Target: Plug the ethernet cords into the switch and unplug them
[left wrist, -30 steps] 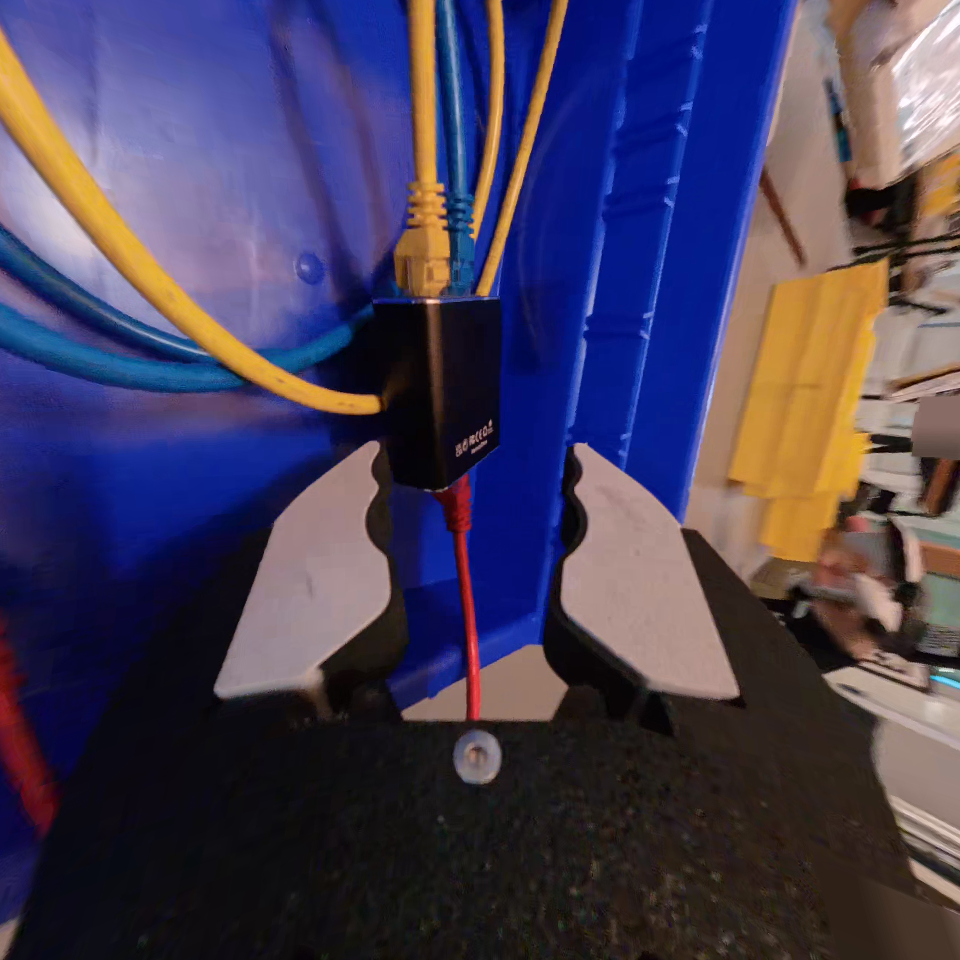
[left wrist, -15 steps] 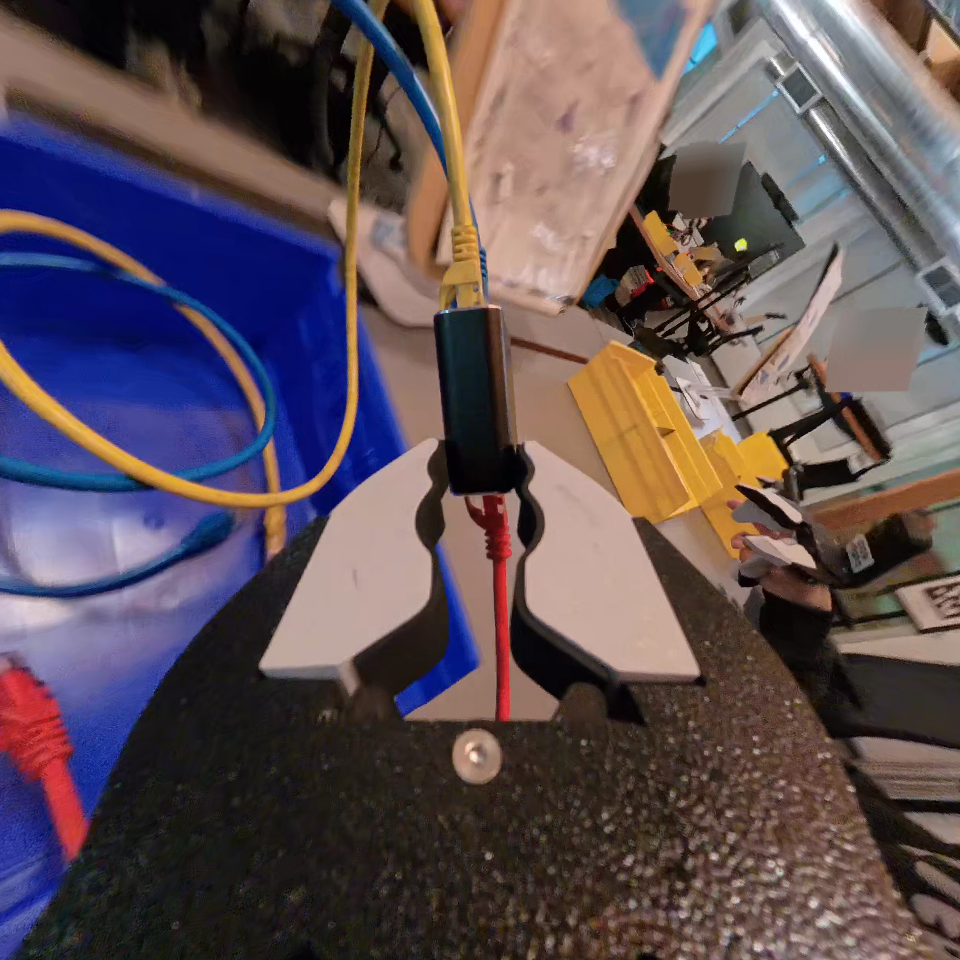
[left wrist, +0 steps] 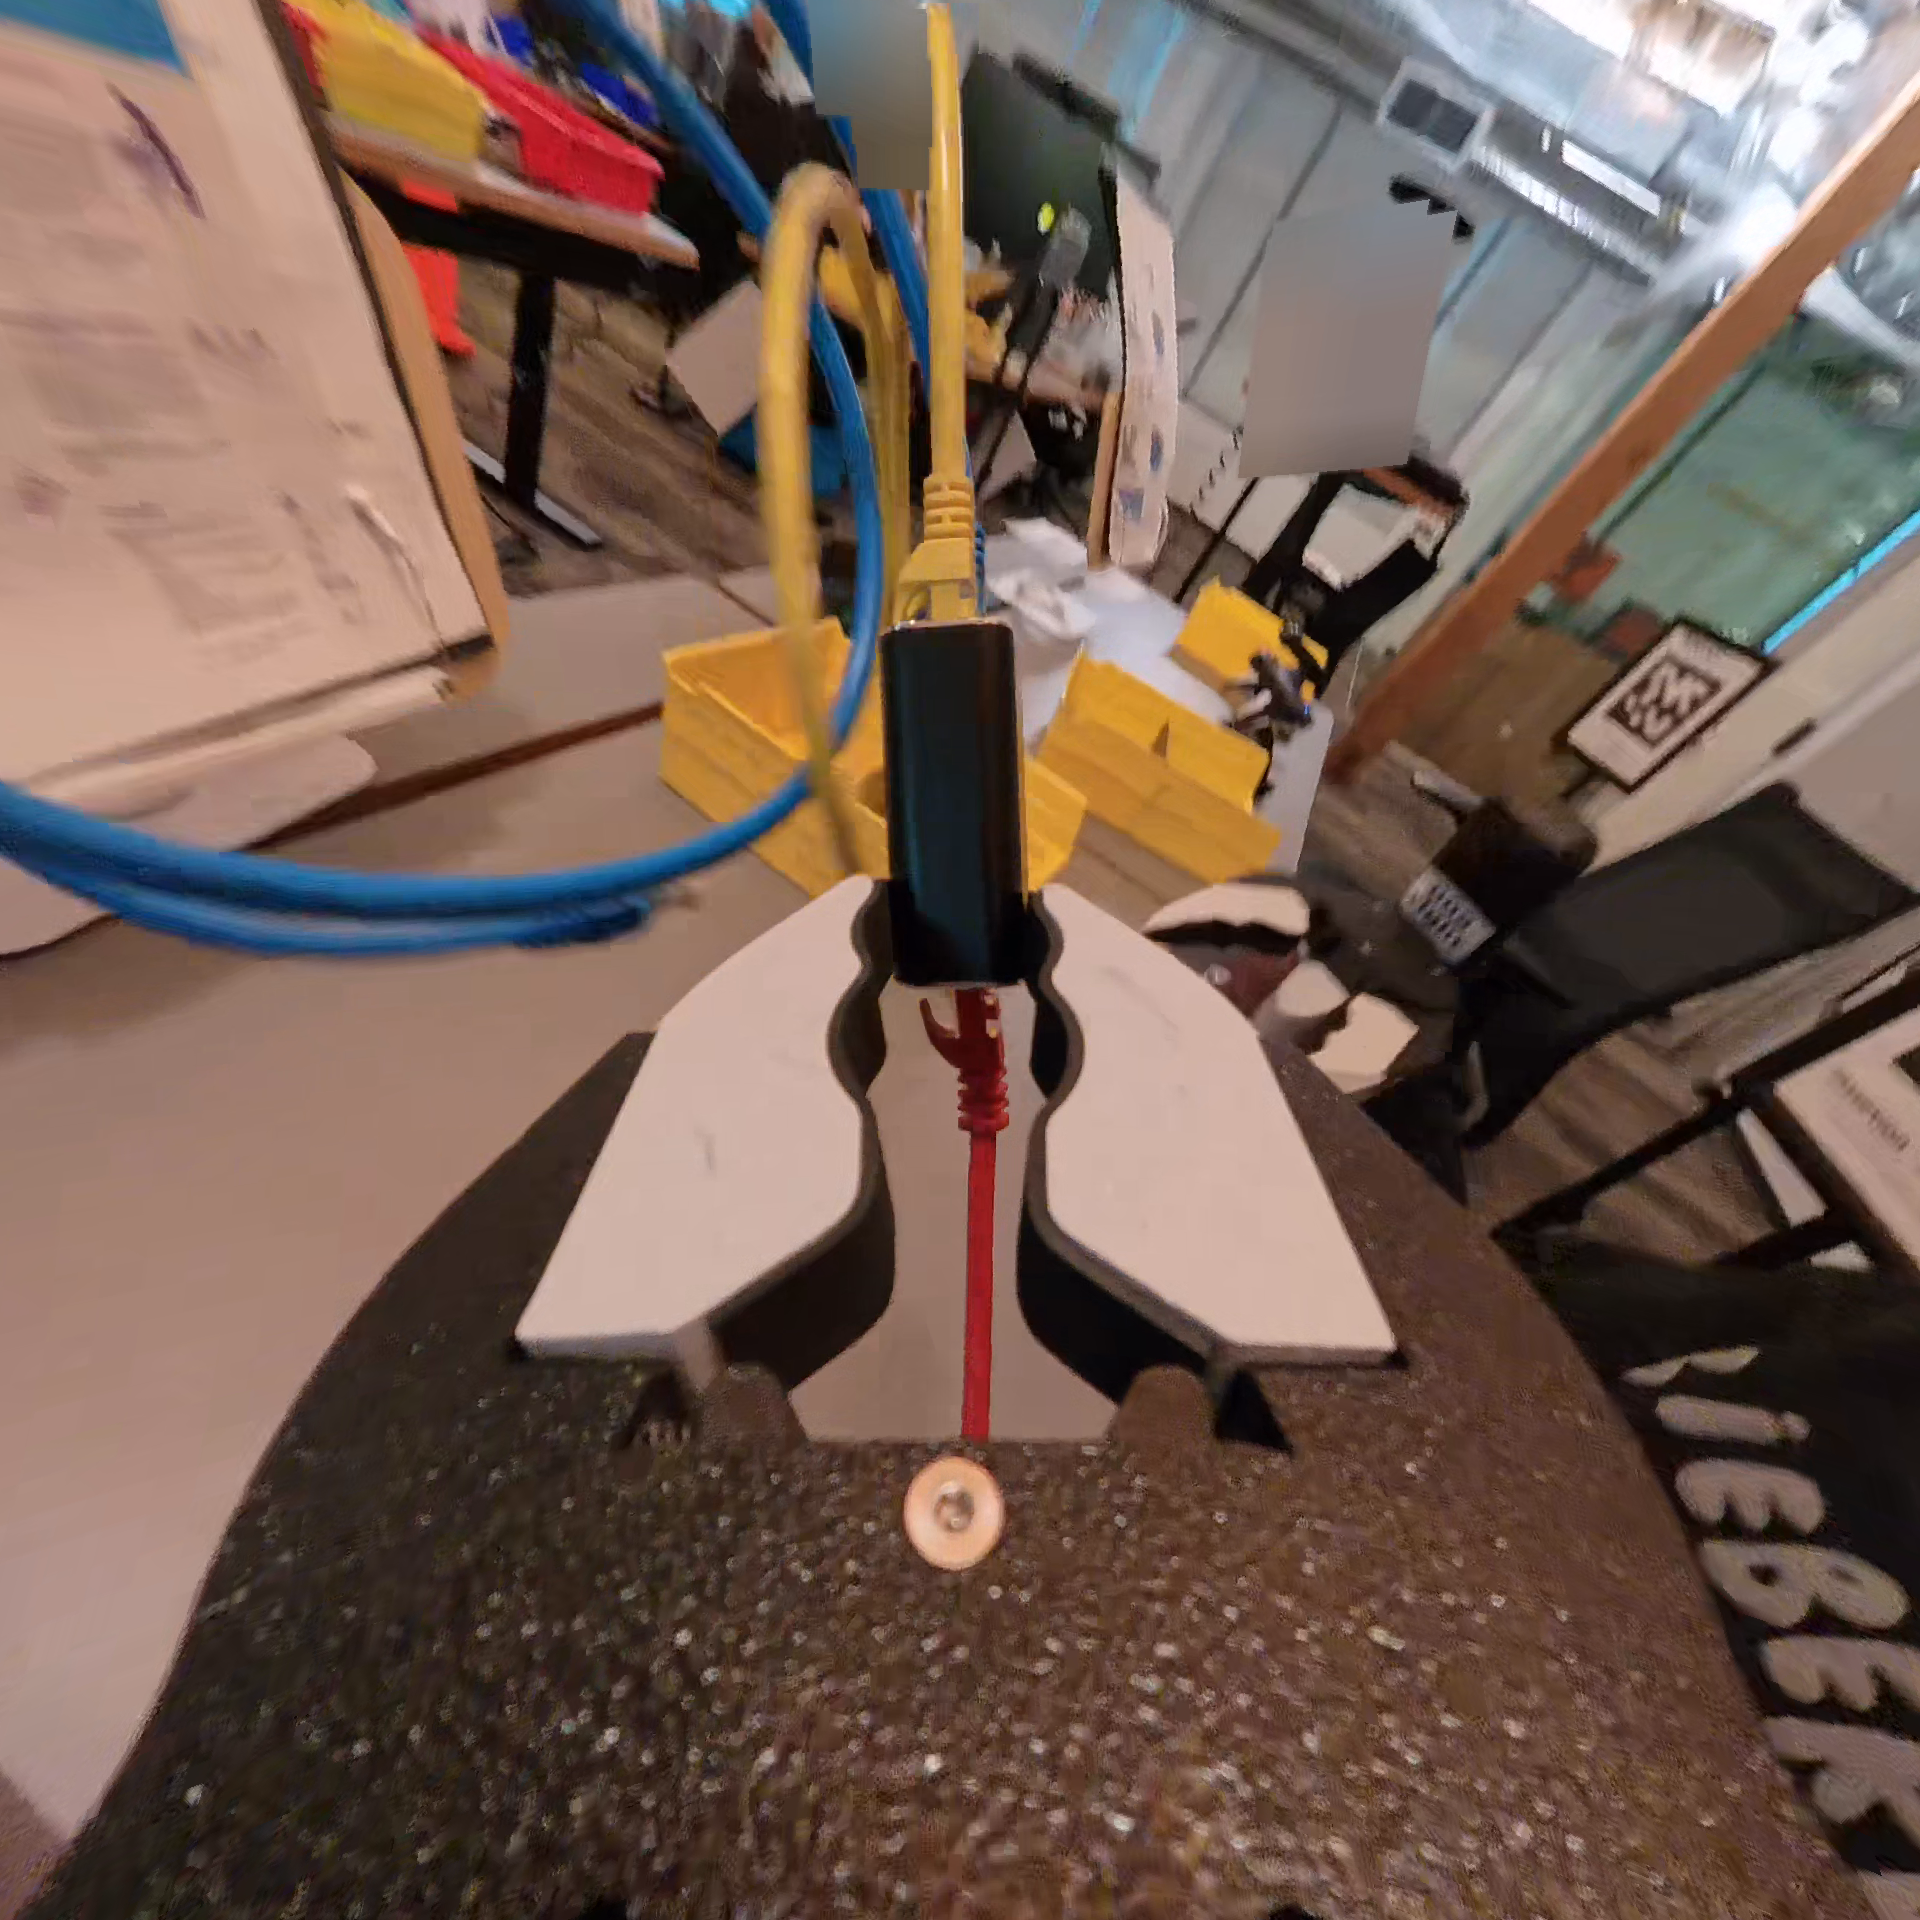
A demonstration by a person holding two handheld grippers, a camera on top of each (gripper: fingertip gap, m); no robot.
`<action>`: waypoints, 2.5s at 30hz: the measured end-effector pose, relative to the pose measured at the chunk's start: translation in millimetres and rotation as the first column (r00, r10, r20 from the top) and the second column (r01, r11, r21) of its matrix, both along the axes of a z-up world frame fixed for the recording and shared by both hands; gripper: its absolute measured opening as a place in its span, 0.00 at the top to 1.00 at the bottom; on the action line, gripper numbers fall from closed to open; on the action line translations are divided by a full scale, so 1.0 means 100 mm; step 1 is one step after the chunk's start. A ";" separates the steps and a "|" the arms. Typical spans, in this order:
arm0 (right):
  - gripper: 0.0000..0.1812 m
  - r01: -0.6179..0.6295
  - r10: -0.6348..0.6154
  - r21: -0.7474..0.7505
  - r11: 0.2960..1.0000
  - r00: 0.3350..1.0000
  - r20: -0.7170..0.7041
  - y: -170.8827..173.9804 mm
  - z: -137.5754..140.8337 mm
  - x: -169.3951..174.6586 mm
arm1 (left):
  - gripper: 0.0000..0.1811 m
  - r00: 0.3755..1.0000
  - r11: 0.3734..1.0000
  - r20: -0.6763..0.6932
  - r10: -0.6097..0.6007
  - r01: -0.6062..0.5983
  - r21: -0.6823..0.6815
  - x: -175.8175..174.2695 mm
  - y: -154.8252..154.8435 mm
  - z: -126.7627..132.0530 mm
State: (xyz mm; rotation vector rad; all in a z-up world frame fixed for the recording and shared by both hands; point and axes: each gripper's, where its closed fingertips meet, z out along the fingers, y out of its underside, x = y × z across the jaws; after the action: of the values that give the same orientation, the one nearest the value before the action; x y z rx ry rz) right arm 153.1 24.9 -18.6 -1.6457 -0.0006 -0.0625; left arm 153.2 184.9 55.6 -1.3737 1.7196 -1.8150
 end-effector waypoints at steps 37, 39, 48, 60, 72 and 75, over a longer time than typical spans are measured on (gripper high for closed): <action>0.86 -0.096 0.317 0.302 0.949 0.309 -0.897 0.80 -0.90 0.07 | 0.64 0.818 0.787 0.569 -0.084 -0.296 0.542 0.08 -0.82 -1.63; 0.86 -0.122 0.320 0.297 0.947 0.307 -0.896 0.82 -0.90 0.00 | 0.65 0.809 0.791 0.576 -0.113 -0.277 0.545 0.08 -0.83 -1.64; 0.86 -0.301 0.341 0.245 0.922 0.325 -0.882 0.78 -0.99 -0.15 | 0.66 0.783 0.811 0.557 -0.276 -0.122 0.573 0.02 -0.91 -1.80; 0.86 -0.272 0.323 0.245 0.931 0.296 -0.899 0.85 -1.12 -0.10 | 0.65 0.842 0.799 0.511 -0.173 -0.183 0.573 0.10 -0.83 -1.96; 0.73 -0.122 0.289 0.262 0.957 0.367 -0.884 0.83 -1.07 0.12 | 0.66 0.835 0.877 0.550 -0.014 -0.254 0.408 0.03 -0.59 -1.85; 0.76 -0.051 0.276 0.278 0.959 0.377 -0.884 0.85 -1.04 0.14 | 0.66 0.837 0.857 0.548 0.000 -0.282 0.430 0.02 -0.58 -1.86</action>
State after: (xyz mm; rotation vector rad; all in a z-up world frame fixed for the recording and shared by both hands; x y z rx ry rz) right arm 167.5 109.9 -122.8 -1.2538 0.6922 1.0213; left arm 155.2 127.3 -130.8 -0.6756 1.5602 -1.3474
